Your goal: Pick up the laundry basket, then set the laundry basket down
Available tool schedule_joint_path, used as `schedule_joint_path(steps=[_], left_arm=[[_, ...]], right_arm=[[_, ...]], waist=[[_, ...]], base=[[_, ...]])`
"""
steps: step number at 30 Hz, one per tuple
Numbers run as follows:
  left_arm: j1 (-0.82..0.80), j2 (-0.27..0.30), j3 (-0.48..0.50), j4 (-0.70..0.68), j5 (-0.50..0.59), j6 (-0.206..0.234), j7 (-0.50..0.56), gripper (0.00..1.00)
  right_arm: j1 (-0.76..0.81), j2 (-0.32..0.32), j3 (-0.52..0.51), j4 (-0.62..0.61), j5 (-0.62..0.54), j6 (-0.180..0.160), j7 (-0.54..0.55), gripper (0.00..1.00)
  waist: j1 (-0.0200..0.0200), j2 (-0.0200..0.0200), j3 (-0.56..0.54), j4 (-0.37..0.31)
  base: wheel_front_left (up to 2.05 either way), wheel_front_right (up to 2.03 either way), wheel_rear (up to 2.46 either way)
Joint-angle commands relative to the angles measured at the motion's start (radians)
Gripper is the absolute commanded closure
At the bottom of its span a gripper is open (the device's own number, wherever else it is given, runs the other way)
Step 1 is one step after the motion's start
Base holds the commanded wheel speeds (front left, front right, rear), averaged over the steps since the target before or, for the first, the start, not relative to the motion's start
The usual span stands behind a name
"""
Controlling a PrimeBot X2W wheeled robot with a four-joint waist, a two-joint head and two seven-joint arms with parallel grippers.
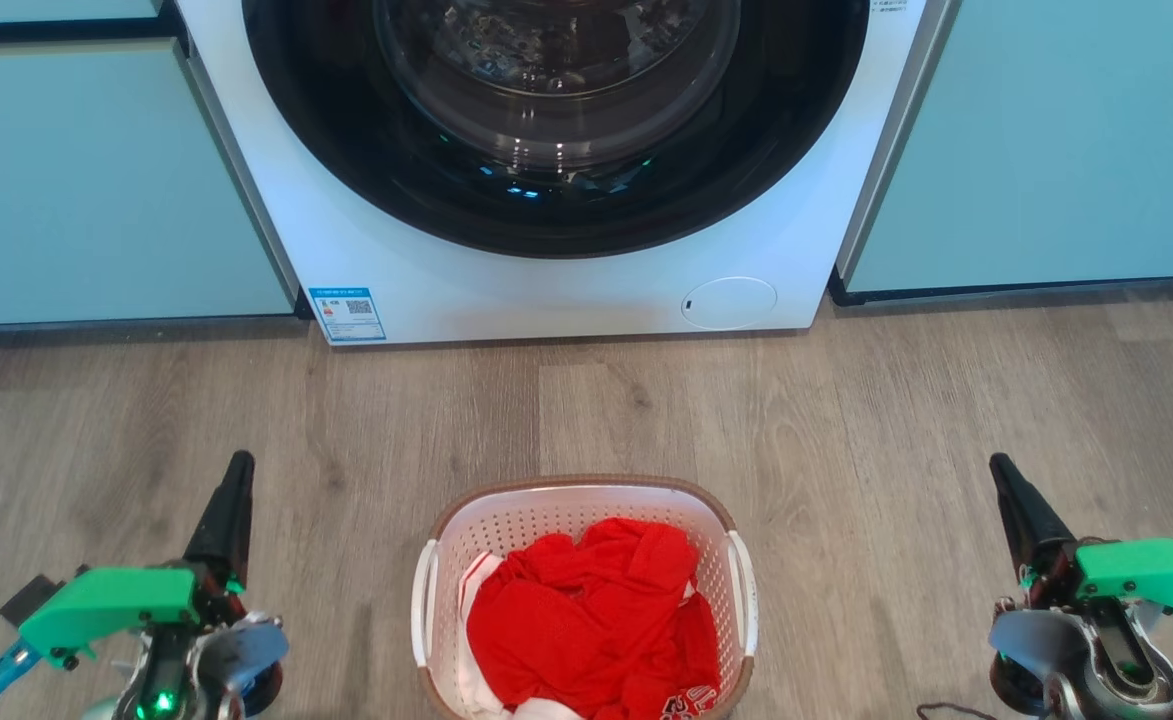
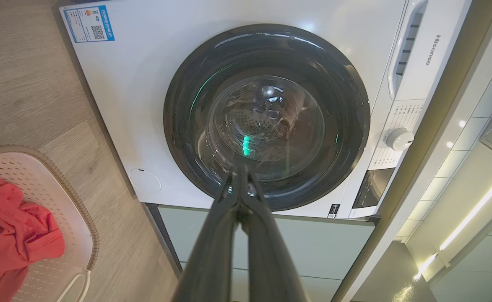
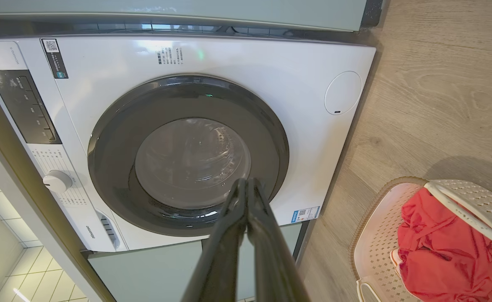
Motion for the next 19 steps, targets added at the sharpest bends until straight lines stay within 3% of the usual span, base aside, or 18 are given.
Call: schedule_joint_path(steps=[1, 19], left_arm=[[-0.059, 0.009, 0.039, -0.029, -0.001, -0.007, 0.004, 1.0], [-0.059, 0.007, 0.042, -0.029, 0.002, -0.007, 0.007, 1.0]], right_arm=[[-0.045, -0.005, 0.015, -0.032, 0.002, 0.007, 0.005, 1.0], [-0.046, -0.001, 0.009, -0.032, -0.003, 0.007, 0.01, 1.0]], waist=[[0.0, -0.0001, 0.0, 0.0], [0.0, -0.0001, 0.0, 0.0]], base=[[0.0, 0.0, 0.0], [0.0, 0.0, 0.0]])
